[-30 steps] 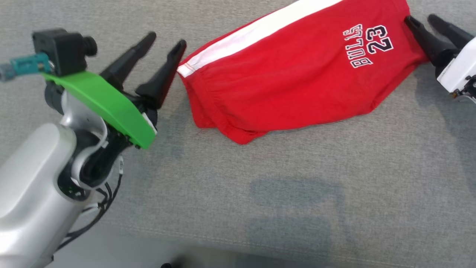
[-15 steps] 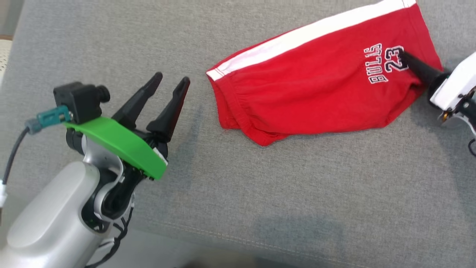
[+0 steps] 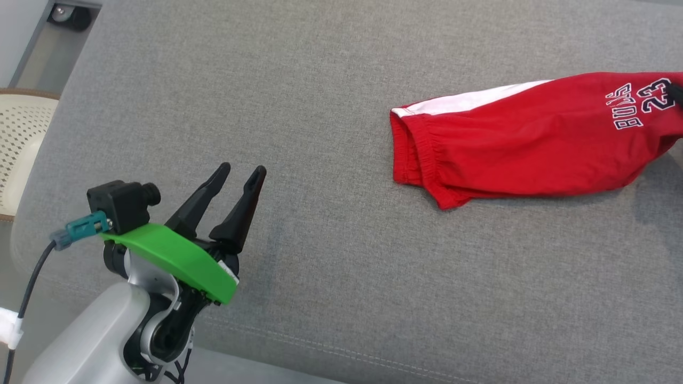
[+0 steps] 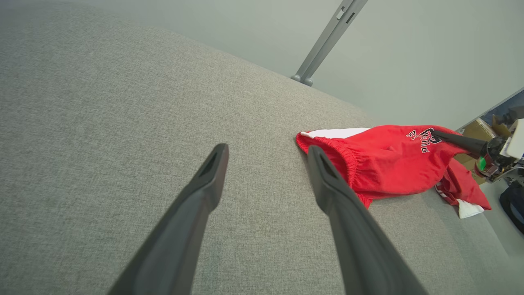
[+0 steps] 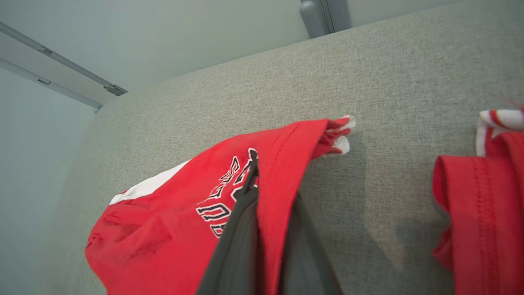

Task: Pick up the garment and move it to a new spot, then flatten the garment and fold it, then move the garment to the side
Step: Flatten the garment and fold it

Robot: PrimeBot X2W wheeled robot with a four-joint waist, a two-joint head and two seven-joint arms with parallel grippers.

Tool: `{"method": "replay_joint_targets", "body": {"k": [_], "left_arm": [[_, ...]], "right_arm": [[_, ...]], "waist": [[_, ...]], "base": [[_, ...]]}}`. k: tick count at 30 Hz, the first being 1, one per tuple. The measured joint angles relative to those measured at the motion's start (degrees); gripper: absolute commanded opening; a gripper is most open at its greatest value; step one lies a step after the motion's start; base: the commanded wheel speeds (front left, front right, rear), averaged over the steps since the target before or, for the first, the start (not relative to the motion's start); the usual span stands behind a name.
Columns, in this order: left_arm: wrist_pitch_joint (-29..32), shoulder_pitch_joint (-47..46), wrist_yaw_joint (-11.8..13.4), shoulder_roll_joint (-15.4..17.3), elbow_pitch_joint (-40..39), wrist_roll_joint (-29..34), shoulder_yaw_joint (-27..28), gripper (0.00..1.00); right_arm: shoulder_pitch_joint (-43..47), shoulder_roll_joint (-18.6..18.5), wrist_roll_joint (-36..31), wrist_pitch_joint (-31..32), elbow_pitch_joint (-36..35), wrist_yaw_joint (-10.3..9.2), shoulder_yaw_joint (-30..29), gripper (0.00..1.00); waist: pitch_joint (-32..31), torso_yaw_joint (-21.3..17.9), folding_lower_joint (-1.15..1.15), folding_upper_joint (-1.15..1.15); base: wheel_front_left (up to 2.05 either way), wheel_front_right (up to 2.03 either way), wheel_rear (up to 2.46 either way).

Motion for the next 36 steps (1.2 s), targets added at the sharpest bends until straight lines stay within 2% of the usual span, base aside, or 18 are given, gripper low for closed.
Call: {"method": "replay_joint_targets", "body": {"k": [3, 6, 11, 15, 17, 23, 25, 26, 27, 28, 29, 30, 31, 36], "left_arm": [[-0.04, 1.60, 0.00, 1.02, -0.89, -0.12, 0.30, 1.00], [-0.03, 3.05, 0.01, 1.87, -2.54, -0.75, 0.58, 1.00], [0.10, 3.63, 0.01, 2.25, -4.42, -1.29, 0.11, 1.00], [0.83, 3.61, 0.02, 1.67, -5.97, -1.29, -0.76, 1.00], [1.13, 3.60, 0.02, 0.98, -6.48, -1.29, -0.93, 1.00], [1.13, 3.61, 0.02, 0.49, -6.99, -1.37, -0.58, 1.00], [1.13, 3.61, 0.02, 0.19, -6.98, -1.40, -0.63, 1.00], [1.13, 3.61, 0.02, -0.03, -6.98, -1.40, -0.69, 1.00], [1.12, 3.61, 0.02, -0.35, -6.89, -1.40, -0.73, 1.00], [1.11, 3.61, 0.02, -0.78, -6.76, -1.40, -0.74, 1.00], [1.11, 3.61, 0.02, -1.13, -6.58, -1.40, -0.81, 1.00], [1.04, 3.61, 0.02, -1.32, -6.37, -1.40, -0.91, 1.00], [1.03, 3.61, 0.02, -1.43, -5.92, -1.40, -0.89, 1.00], [0.97, 3.61, 0.03, -1.69, -4.64, -1.40, -1.07, 1.00]], "right_arm": [[-0.52, -0.97, -0.85, 0.33, -3.35, 0.15, 0.41, 0.00], [-2.86, 0.31, -2.85, 2.22, -9.56, 1.16, 3.02, 0.00], [-5.69, 5.47, -6.02, 4.19, -16.97, 1.55, 8.11, 0.00], [-5.74, 10.05, -7.79, 5.58, -18.66, 1.47, 12.33, 0.00], [-5.74, 11.57, -9.02, 5.59, -18.64, 0.82, 13.61, 0.01], [-5.75, 16.00, -11.70, 5.13, -16.52, -3.18, 15.12, 0.02], [-5.75, 17.13, -11.79, 4.91, -15.67, -3.78, 15.37, 0.03], [-5.75, 17.61, -11.93, 4.88, -15.24, -4.22, 15.46, 0.06], [-5.76, 17.96, -12.37, 4.65, -14.83, -4.58, 15.69, 0.15], [-5.79, 18.22, -12.77, 4.48, -14.40, -4.63, 15.96, 0.30], [-5.92, 18.38, -13.04, 4.49, -13.89, -4.63, 16.36, 0.38], [-6.18, 18.57, -13.49, 4.49, -13.43, -4.63, 16.90, 0.94], [-6.43, 18.83, -14.04, 4.50, -13.11, -4.61, 17.56, 1.00], [-7.89, 21.14, -16.19, 5.00, -12.59, -4.02, 19.87, 1.00]], "waist": [[-1.80, -0.24, 0.00, 0.00], [-3.00, -0.82, 0.00, 0.00], [-3.03, -2.02, 0.00, 0.00], [-2.03, -1.91, 0.00, 0.00], [-1.52, -1.52, 0.00, 0.00], [0.37, -0.05, 0.00, 0.00], [1.02, 0.54, 0.00, 0.00], [1.31, 0.85, 0.00, 0.00], [1.57, 1.18, 0.00, 0.00], [1.81, 1.52, 0.00, 0.00], [2.01, 1.85, 0.00, 0.00], [2.17, 2.16, 0.00, 0.00], [2.28, 2.46, 0.00, 0.00], [1.74, 3.12, 0.00, 0.00]], "base": [[0.00, 0.00, 0.00], [0.00, 0.00, 0.00], [0.00, 0.00, 0.00], [0.00, 0.00, 0.00], [0.00, 0.00, 0.00], [0.00, 0.00, 0.00], [0.00, 0.00, 0.00], [0.00, 0.00, 0.00], [0.00, 0.00, 0.00], [0.00, 0.00, 0.00], [0.00, 0.00, 0.00], [0.00, 0.00, 0.00], [0.00, 0.00, 0.00], [0.00, 0.00, 0.00]]}}
